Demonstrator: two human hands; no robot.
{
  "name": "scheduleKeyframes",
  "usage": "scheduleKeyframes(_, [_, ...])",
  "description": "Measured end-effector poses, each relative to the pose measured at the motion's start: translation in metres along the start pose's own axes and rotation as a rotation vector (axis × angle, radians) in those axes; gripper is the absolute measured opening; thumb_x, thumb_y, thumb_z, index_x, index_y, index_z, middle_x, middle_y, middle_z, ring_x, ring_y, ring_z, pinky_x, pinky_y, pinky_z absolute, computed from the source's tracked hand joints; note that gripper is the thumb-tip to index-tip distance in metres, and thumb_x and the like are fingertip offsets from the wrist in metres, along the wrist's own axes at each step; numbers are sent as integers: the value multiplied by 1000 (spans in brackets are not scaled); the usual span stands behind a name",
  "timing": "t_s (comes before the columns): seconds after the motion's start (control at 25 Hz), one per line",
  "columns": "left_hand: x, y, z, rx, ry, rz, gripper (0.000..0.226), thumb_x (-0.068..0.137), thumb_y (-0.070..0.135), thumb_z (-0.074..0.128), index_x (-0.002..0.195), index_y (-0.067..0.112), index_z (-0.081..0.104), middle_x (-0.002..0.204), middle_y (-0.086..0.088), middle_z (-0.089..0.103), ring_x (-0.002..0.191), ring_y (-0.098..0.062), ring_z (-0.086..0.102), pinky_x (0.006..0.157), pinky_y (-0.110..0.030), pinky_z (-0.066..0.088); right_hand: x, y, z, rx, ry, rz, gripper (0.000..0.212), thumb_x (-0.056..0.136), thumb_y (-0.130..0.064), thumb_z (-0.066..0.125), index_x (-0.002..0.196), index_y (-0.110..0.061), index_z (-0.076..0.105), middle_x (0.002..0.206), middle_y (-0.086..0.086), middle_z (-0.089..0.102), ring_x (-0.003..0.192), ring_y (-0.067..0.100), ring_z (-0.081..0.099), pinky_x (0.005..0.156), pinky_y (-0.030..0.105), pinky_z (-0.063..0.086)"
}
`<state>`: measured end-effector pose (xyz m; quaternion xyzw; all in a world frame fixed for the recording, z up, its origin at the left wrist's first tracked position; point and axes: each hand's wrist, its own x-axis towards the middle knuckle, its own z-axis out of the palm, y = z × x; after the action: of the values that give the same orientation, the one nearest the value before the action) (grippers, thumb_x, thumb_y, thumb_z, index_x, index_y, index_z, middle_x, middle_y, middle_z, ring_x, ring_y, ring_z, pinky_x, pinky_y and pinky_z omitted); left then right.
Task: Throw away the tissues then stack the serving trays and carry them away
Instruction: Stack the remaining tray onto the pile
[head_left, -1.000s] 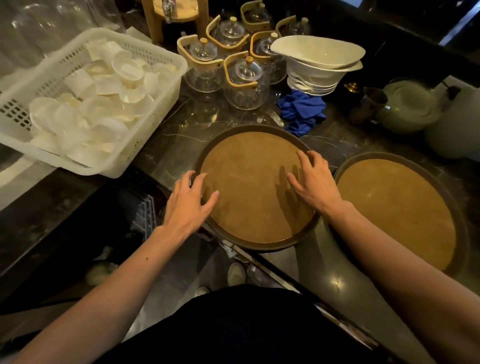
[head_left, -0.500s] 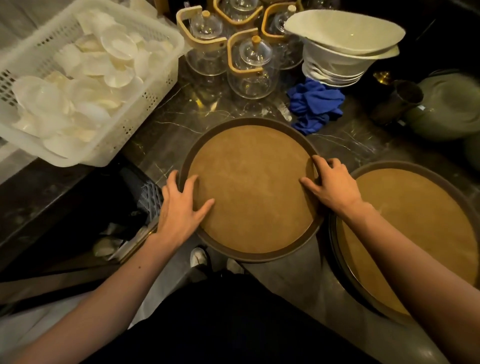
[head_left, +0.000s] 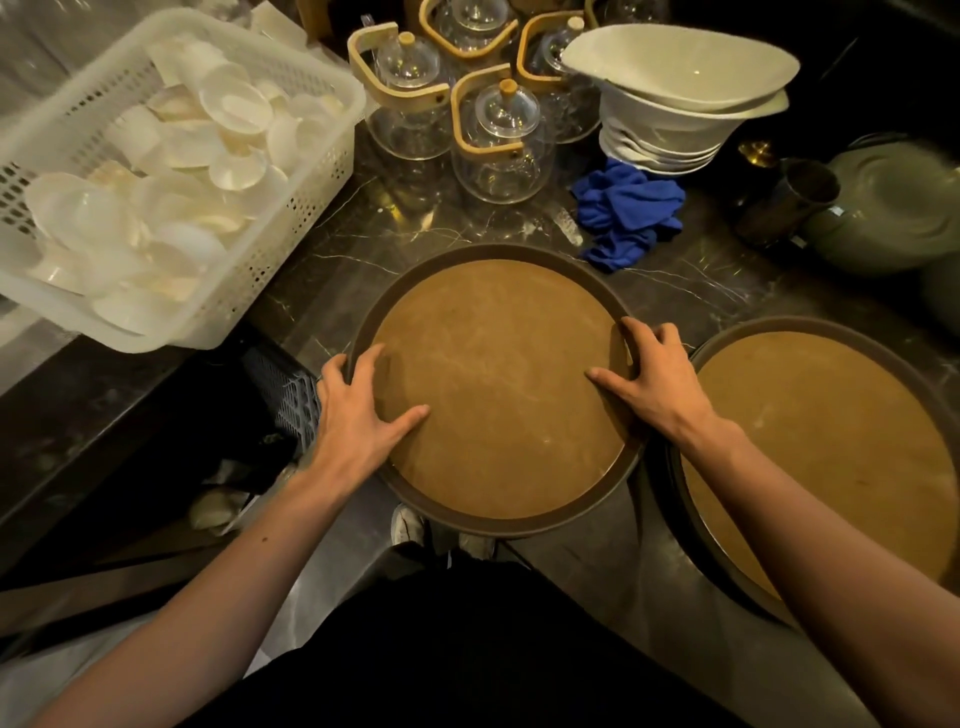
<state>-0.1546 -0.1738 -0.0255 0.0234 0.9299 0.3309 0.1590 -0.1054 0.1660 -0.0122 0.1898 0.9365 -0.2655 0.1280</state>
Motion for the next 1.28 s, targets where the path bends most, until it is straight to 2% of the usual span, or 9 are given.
scheduleKeyframes(0.2, [3, -9, -22, -9, 17, 67, 106, 66, 57, 81, 151, 29, 26, 152, -14, 20, 141, -33, 18, 114, -51, 27, -35, -13, 16, 141, 100, 79, 101, 78, -55, 72, 155, -22, 17, 137, 11, 36, 124, 24, 43, 103, 40, 42])
scheduleKeyframes(0.36, [14, -8, -35, 41, -24, 141, 125, 63, 60, 80, 157, 16, 11, 152, -16, 21, 142, -34, 19, 116, -50, 26, -71, -24, 24, 207, 250, 168, 102, 76, -53, 75, 155, -17, 20, 134, 10, 37, 121, 22, 41, 103, 38, 39])
scheduleKeyframes(0.64, [22, 26, -25, 51, -157, 358, 128, 62, 55, 84, 156, 6, 11, 151, -17, 23, 140, -34, 23, 116, -50, 27, -148, -14, 28, 243, 490, 324, 97, 76, -48, 78, 152, -14, 28, 128, 12, 40, 110, 14, 37, 99, 32, 35])
scheduleKeyframes(0.76, [13, 54, -8, 48, -227, 460, 128, 62, 53, 85, 156, 9, 10, 152, -15, 22, 140, -32, 22, 116, -49, 26, -182, 6, 25, 260, 557, 405, 100, 74, -46, 80, 152, -12, 27, 127, 14, 41, 110, 16, 39, 98, 30, 35])
scheduleKeyframes(0.88, [-1, 86, 13, 52, -281, 542, 128, 63, 51, 85, 157, 10, 9, 154, -13, 19, 141, -30, 20, 115, -47, 26, -212, 32, 21, 270, 623, 474, 101, 74, -48, 79, 152, -10, 27, 130, 15, 41, 118, 24, 44, 99, 29, 33])
scheduleKeyframes(1.08, [-27, 144, 67, 74, -353, 638, 130, 62, 52, 86, 156, 9, 8, 152, -12, 20, 140, -31, 20, 115, -44, 25, -254, 91, 13, 324, 701, 589, 101, 75, -49, 78, 153, -13, 25, 133, 14, 39, 122, 28, 44, 102, 34, 37])
scheduleKeyframes(1.28, [-72, 194, 130, 100, -377, 613, 130, 62, 52, 86, 157, 12, 7, 154, -11, 18, 140, -31, 19, 115, -45, 24, -286, 168, -9, 370, 674, 636, 103, 75, -49, 79, 154, -14, 23, 136, 15, 38, 125, 31, 44, 106, 43, 40])
